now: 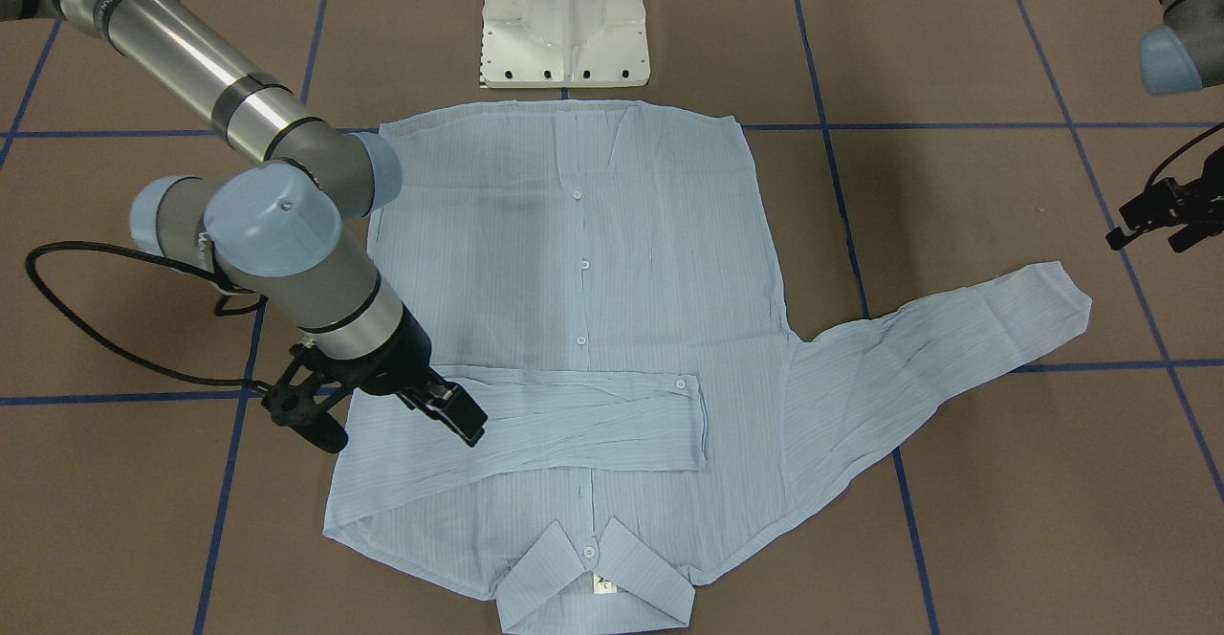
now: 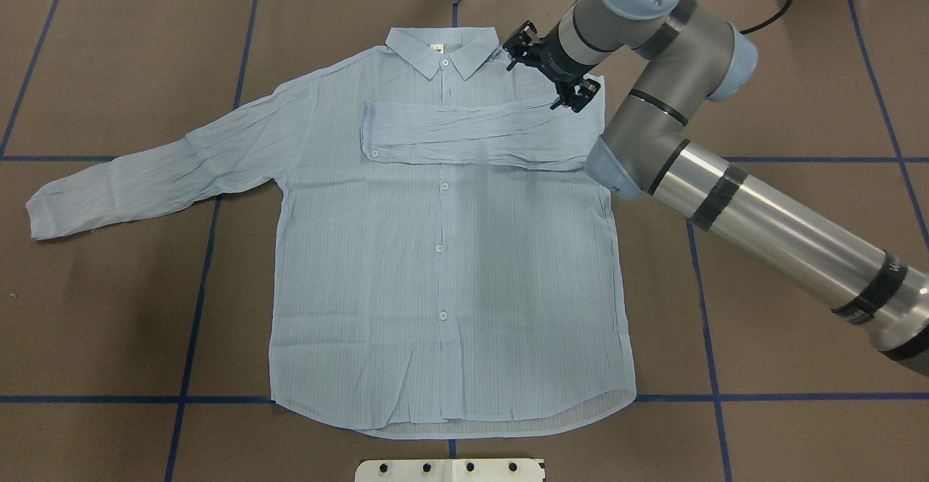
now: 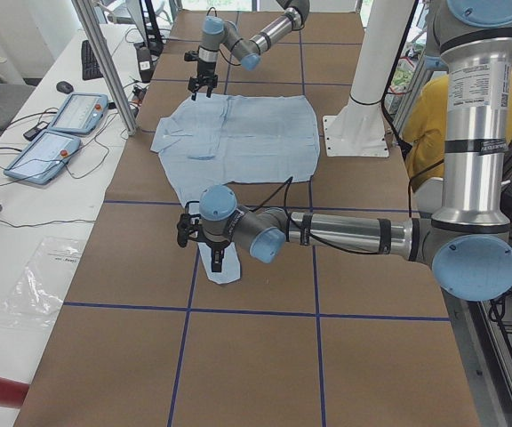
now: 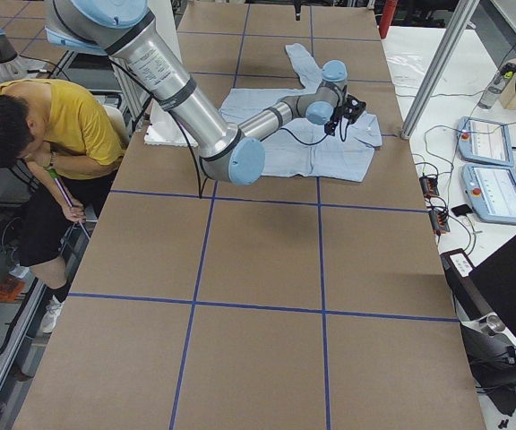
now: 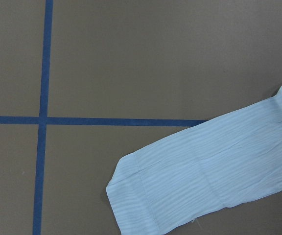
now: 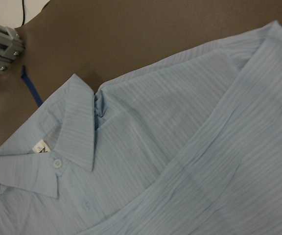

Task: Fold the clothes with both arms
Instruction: 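Release the sleeve and lift the right gripper back toward its side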

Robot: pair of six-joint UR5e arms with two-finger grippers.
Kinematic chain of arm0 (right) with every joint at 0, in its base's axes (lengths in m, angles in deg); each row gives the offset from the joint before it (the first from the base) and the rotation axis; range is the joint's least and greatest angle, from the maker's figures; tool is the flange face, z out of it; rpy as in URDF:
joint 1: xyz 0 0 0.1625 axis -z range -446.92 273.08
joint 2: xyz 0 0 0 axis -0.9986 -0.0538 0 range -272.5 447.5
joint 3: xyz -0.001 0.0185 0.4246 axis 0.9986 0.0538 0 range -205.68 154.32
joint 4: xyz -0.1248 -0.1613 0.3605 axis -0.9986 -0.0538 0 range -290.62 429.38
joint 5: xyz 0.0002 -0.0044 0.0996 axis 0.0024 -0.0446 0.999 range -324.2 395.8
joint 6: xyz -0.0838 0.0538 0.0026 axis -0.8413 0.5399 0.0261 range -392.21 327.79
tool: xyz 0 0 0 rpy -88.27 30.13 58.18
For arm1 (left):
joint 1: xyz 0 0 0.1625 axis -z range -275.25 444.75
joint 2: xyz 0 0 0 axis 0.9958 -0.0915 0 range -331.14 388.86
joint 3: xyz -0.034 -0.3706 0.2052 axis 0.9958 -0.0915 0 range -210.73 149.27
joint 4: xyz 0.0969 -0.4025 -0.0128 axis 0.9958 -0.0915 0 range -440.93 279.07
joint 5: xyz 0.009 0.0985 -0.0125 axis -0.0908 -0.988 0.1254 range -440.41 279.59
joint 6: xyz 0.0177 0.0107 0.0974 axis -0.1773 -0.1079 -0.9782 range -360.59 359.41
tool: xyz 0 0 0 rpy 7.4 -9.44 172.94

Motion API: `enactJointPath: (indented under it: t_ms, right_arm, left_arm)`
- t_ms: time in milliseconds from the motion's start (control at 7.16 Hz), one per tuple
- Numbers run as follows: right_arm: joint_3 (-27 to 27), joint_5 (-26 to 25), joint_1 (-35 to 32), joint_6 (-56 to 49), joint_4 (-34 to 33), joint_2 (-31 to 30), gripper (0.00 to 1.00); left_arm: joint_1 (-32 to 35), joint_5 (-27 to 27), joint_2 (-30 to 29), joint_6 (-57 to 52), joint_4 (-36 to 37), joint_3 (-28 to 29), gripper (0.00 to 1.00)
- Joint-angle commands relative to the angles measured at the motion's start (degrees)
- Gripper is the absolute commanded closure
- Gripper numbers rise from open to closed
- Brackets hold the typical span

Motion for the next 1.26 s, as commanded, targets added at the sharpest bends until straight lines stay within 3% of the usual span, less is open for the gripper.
enactJointPath:
  t_ms: [0,140,419,978,1117]
  right_arm:
    - [-6.6,1.6,-1.5,-2.7,0.2,-6.6,0.0]
    - [-9.2,1.9,-1.8,-2.8,0.2,-8.9,0.0]
    - [-11.0,1.7,-1.8,-2.7,0.2,-9.9,0.0]
    - [-11.2,1.2,-1.6,-3.0,0.4,-11.2,0.0]
    - [-11.2,1.1,-1.6,-3.0,0.4,-11.4,0.0]
  left_arm:
    - [-1.4,-0.2,-2.5,0.1,-11.9,11.4,0.02]
    - [-1.4,-0.2,-4.9,0.3,-16.6,17.7,0.05]
    - [-2.8,-0.2,-7.8,0.1,-17.6,22.0,0.11]
    - [-5.2,0.1,-7.9,0.2,-17.5,22.1,0.22]
    - [-5.5,0.1,-7.8,0.3,-17.6,22.1,0.3]
